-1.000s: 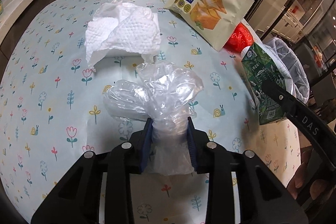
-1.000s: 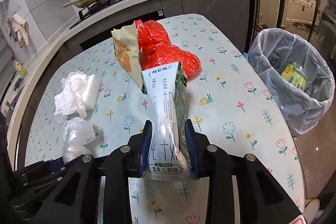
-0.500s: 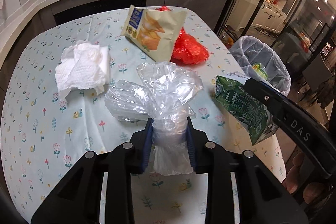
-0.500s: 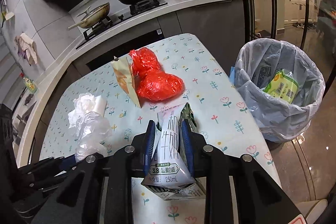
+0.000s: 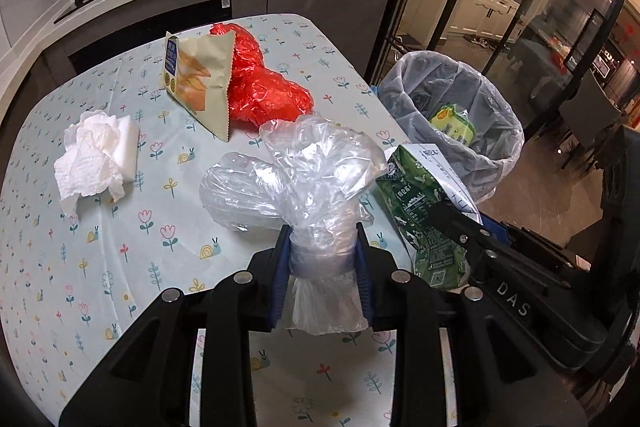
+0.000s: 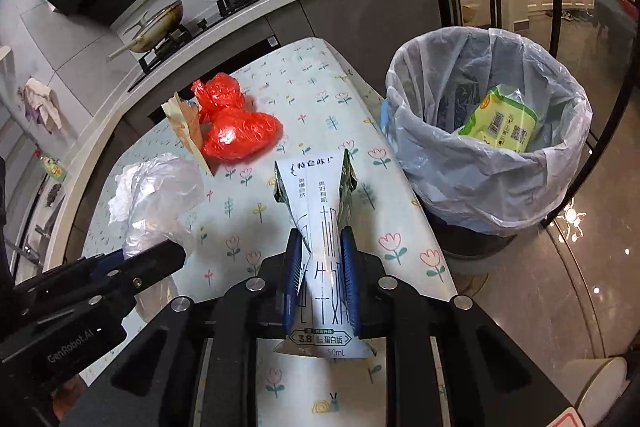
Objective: Collect trash
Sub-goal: 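Carry the plastic bag and carton over the bin and open both grippers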
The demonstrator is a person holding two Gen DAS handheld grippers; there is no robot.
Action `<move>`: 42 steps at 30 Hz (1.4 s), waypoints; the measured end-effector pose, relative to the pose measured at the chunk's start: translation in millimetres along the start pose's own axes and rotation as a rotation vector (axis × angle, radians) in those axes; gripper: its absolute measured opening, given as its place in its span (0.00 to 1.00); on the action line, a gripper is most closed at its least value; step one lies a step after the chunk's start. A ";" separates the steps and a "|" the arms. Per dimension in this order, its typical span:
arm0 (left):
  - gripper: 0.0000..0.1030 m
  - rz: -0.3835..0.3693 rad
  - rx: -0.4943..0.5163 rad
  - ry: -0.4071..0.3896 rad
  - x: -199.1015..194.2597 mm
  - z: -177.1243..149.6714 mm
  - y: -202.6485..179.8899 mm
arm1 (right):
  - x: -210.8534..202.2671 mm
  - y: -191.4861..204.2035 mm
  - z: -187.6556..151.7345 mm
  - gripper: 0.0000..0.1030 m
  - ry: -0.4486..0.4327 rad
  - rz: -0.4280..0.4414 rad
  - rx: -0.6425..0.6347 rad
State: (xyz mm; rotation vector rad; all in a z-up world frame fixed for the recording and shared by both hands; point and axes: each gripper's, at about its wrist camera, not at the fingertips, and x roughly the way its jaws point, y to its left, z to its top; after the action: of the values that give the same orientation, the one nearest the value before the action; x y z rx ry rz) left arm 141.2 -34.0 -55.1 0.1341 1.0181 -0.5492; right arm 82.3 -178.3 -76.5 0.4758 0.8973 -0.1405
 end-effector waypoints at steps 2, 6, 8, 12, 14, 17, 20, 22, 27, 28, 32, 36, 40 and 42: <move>0.27 0.006 -0.002 0.007 1.6 -1.0 0.0 | 5.7 -3.6 2.4 0.20 0.034 -0.005 -0.007; 0.27 0.017 -0.014 0.015 3.8 -0.4 1.1 | 17.7 -11.2 5.6 0.21 0.083 -0.004 0.001; 0.28 0.022 -0.016 0.015 4.0 -0.1 0.8 | 20.3 -15.6 5.8 0.21 0.086 0.015 0.019; 0.28 0.023 -0.007 0.012 4.7 2.5 -3.2 | 13.4 -17.2 7.1 0.20 0.061 0.035 0.027; 0.28 0.019 -0.001 0.010 4.8 4.2 -6.5 | 5.2 -19.5 10.3 0.20 0.026 0.040 0.035; 0.28 0.007 0.017 0.006 5.9 9.3 -15.2 | -5.9 -27.7 18.0 0.20 -0.013 0.031 0.051; 0.28 -0.013 0.040 0.004 9.6 17.9 -29.0 | -16.9 -42.2 27.8 0.20 -0.050 0.012 0.077; 0.28 -0.033 0.056 0.002 12.7 24.8 -39.5 | -23.1 -52.1 34.1 0.20 -0.072 -0.003 0.096; 0.28 -0.080 0.095 0.002 25.7 49.4 -71.2 | -38.3 -87.1 57.3 0.20 -0.131 -0.062 0.142; 0.28 -0.095 0.105 0.003 29.6 55.1 -79.3 | -40.3 -95.0 62.5 0.20 -0.142 -0.075 0.150; 0.28 -0.131 0.151 -0.003 45.1 74.8 -109.7 | -43.0 -122.3 81.8 0.20 -0.169 -0.118 0.181; 0.28 -0.150 0.183 0.003 62.5 95.1 -135.2 | -41.2 -145.4 97.7 0.20 -0.183 -0.146 0.212; 0.29 -0.158 0.214 0.006 77.9 111.7 -153.8 | -35.8 -159.1 108.4 0.20 -0.186 -0.161 0.224; 0.29 -0.158 0.221 0.010 84.7 117.0 -159.1 | -31.3 -164.0 113.0 0.20 -0.185 -0.166 0.230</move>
State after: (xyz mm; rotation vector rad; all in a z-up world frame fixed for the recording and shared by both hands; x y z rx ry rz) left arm 186.9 -243.5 -41.2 0.2538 0.9813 -0.8059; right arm 92.7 -377.6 -48.0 0.5918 0.7408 -0.4364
